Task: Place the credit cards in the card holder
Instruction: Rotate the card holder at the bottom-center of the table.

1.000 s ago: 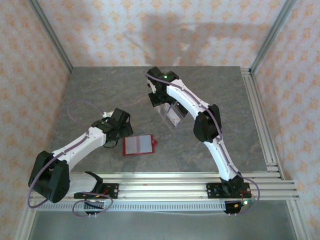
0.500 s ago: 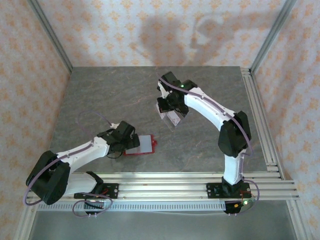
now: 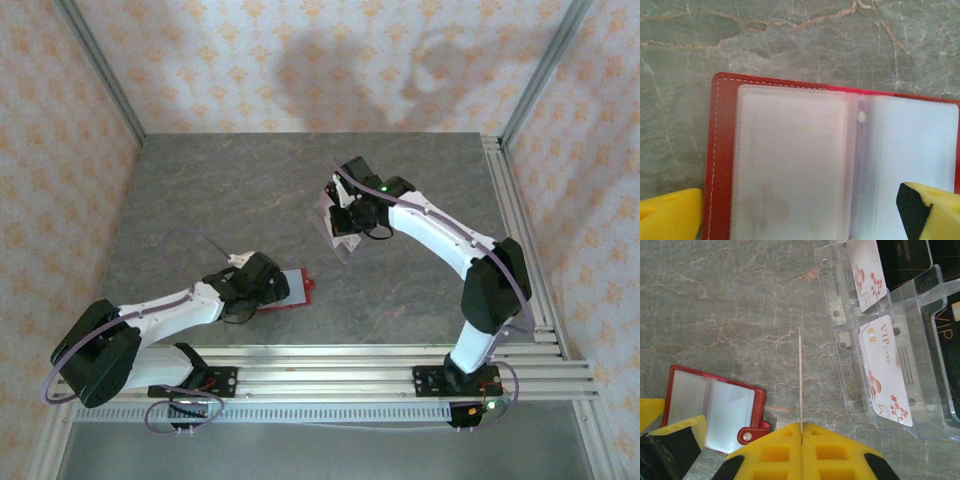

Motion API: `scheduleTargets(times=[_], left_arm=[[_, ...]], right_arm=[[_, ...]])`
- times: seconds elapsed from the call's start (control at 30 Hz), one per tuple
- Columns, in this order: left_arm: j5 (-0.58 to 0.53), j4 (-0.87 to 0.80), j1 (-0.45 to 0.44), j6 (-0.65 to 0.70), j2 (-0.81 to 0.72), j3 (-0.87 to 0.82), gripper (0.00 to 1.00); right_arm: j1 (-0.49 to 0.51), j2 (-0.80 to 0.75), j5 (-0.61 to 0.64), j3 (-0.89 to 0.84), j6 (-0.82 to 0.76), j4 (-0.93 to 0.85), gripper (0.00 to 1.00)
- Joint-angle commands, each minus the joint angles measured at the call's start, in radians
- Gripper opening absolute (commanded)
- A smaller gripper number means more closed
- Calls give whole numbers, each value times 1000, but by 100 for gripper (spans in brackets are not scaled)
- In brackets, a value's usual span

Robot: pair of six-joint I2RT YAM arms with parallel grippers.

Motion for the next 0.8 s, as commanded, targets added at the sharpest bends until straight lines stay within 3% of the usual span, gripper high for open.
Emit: scheduleTargets(times=[0.0, 0.3, 0.43, 0.53, 0.77], left_arm=[[-59, 21, -29, -52, -14, -13, 100], [-106, -7, -93, -77, 30, 60, 100], [-244, -169, -94, -119, -23, 106, 100], [-318, -286, -86, -129, -53, 132, 100], [-298, -352, -48, -35, -54, 105, 100]], right_arm=[[-3, -45, 22, -25, 10, 19, 0], [-11, -89, 24, -64, 21, 24, 0], [-10, -133, -31, -131, 72, 86, 0], [-10, -172, -122, -223, 153, 201, 0], [26, -230, -281, -487, 380, 636, 0]])
